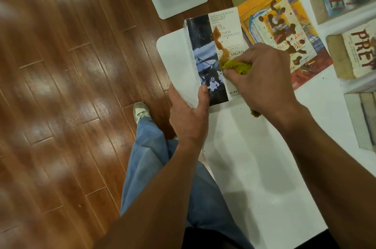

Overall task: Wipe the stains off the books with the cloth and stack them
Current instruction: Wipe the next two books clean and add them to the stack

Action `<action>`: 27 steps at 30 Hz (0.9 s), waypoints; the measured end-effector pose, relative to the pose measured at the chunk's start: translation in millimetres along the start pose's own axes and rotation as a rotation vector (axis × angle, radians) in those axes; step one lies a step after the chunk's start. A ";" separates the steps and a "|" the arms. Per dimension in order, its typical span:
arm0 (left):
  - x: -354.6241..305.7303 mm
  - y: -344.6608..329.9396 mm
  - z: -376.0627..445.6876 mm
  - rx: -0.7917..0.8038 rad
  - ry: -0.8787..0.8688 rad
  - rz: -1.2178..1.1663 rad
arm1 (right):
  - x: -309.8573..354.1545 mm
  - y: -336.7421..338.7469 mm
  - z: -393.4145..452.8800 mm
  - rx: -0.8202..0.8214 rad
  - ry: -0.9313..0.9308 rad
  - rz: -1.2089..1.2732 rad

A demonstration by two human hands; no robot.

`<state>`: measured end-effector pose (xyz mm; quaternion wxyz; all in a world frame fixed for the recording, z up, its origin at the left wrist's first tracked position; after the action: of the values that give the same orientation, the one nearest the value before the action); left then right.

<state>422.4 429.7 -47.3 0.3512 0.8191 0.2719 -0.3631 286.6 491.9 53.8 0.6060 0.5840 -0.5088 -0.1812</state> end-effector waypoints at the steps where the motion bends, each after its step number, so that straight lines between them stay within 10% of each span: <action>1: -0.3 -0.2 -0.2 -0.001 0.002 -0.002 | 0.6 0.0 0.3 0.030 0.012 -0.016; 27: -4.5 1.0 -0.8 0.027 0.012 -0.058 | -6.3 8.6 41.6 0.016 0.120 -0.116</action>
<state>420.8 428.8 -42.9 0.3276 0.8178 0.2928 -0.3717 246.3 477.4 50.5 0.6193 0.6272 -0.4381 -0.1767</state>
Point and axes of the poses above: each hand's wrist, its own z-axis towards the middle knuckle, its own y-axis out of the back of the hand, x = y × z, the point moved 2 cm from there along z, towards the middle knuckle, and after that the axes turned 5 degrees about y, right-handed, at the moved point
